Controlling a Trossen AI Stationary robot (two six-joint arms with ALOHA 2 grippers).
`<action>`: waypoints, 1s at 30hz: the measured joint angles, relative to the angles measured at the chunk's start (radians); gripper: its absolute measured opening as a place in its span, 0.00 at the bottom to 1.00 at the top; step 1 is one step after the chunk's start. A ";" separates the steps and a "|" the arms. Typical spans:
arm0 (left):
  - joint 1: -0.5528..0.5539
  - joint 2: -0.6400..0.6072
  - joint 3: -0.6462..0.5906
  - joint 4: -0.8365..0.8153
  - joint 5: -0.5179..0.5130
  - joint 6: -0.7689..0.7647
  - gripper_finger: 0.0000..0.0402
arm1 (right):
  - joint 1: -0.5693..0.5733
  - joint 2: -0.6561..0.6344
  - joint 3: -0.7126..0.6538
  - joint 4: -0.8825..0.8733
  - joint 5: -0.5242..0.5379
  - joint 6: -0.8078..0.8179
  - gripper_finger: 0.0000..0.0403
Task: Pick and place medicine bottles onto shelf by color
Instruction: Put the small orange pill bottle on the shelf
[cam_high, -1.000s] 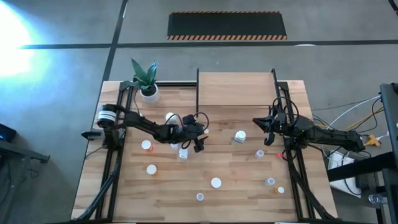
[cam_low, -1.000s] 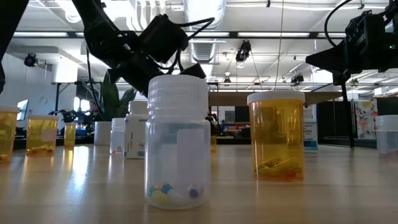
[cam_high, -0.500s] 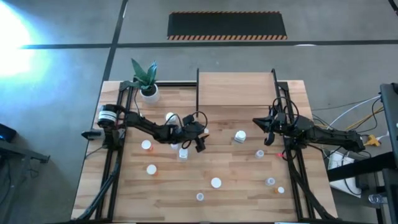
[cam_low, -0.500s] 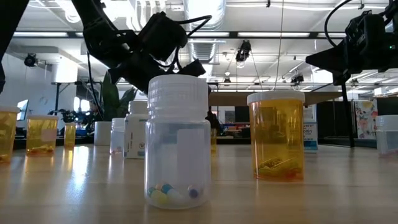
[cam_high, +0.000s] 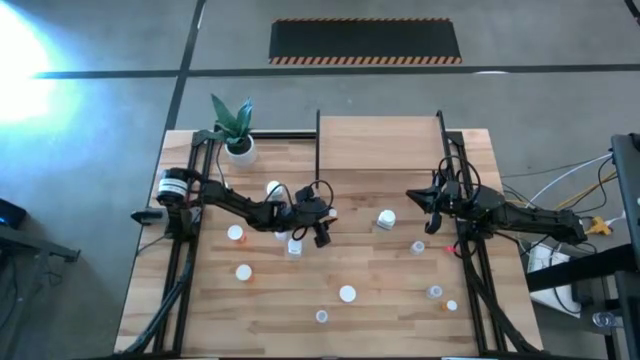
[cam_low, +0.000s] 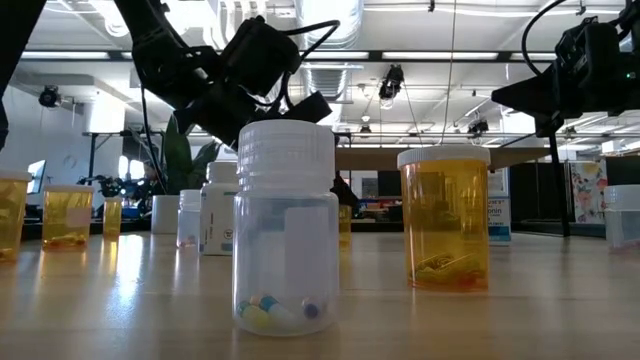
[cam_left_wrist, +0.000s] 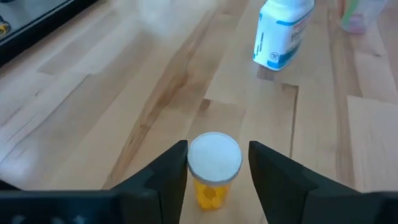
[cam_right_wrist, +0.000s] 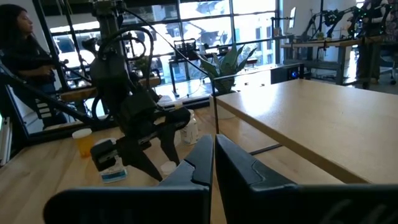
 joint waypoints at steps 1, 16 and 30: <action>-0.001 0.000 0.000 0.000 0.000 0.000 0.36 | 0.000 0.000 0.000 0.000 0.000 0.000 0.02; -0.007 0.000 0.022 -0.010 0.023 0.000 0.25 | 0.000 0.000 0.000 0.000 0.000 0.000 0.02; 0.028 -0.016 0.606 -0.494 0.138 0.073 0.24 | 0.000 0.000 0.000 0.000 0.000 0.000 0.02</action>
